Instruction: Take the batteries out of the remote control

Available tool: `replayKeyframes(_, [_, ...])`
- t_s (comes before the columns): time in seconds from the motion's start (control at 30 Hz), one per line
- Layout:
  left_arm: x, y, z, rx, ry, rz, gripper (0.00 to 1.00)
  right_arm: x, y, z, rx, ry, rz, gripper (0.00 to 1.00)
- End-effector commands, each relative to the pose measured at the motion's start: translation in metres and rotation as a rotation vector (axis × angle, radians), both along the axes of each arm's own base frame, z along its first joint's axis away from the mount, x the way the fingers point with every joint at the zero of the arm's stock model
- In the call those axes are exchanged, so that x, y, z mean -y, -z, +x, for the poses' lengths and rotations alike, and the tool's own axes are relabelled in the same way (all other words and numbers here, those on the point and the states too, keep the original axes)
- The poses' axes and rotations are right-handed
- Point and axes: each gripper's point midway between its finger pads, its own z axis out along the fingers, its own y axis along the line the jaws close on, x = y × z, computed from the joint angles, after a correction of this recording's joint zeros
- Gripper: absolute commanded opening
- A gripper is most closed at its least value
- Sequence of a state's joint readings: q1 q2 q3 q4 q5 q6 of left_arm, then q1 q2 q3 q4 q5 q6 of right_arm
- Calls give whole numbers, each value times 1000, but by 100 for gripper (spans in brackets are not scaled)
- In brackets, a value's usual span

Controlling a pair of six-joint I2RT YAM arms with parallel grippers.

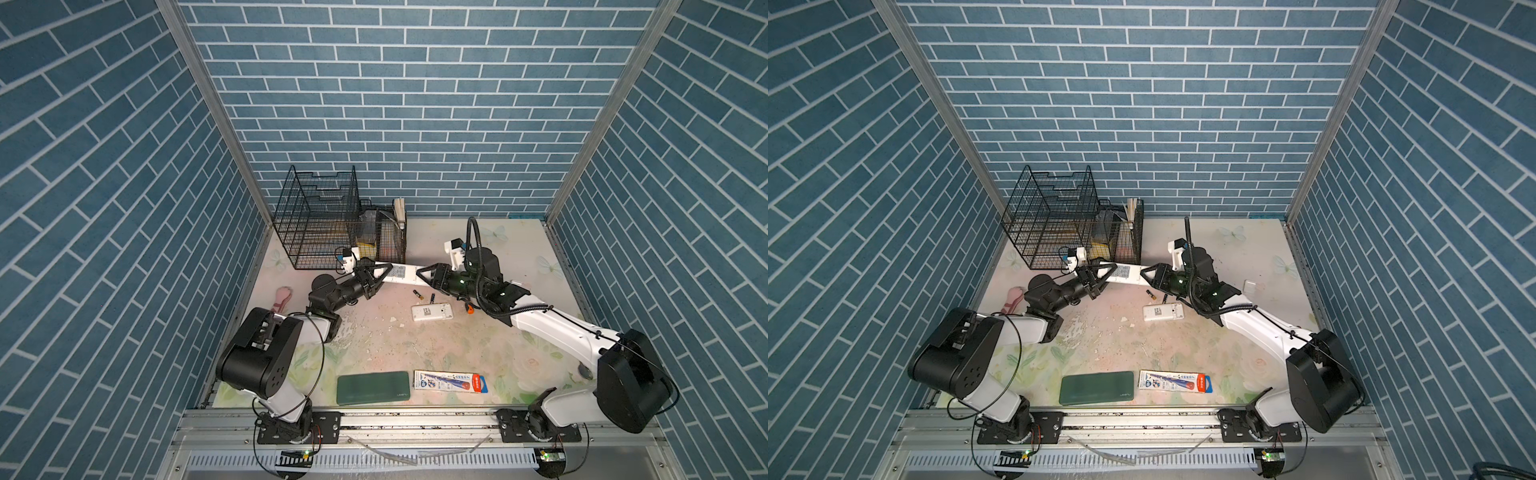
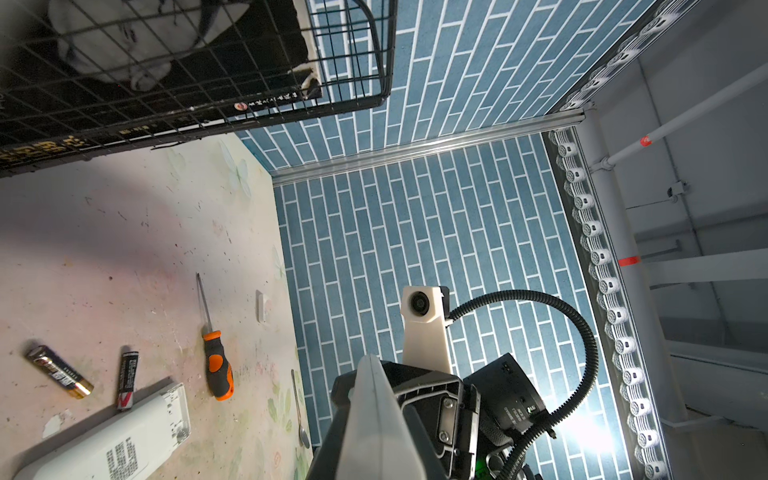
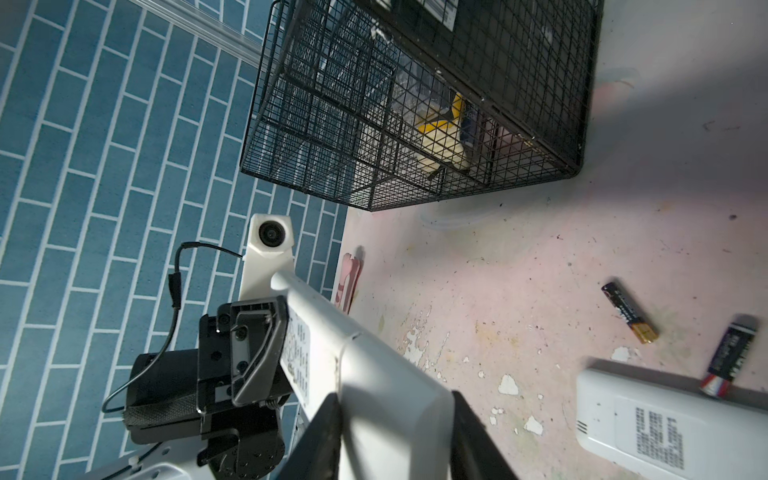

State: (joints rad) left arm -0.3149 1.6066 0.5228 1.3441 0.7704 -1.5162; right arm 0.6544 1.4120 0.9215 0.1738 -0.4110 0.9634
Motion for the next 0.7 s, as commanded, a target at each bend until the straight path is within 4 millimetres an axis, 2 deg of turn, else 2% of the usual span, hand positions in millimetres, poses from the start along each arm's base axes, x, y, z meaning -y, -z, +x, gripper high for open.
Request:
replayKeyframes(0.0, [3,-23,-1,80,17,-32,0,8,3,-5,2,7,-19,43])
replayKeyframes(0.43, [5,-24,-1,79,27,-34,0,19,5,-7,-7,23,-31,38])
replayKeyframes(0.67, [5,-20,0,71,28,-29,0,24,1,-8,1,30,-27,44])
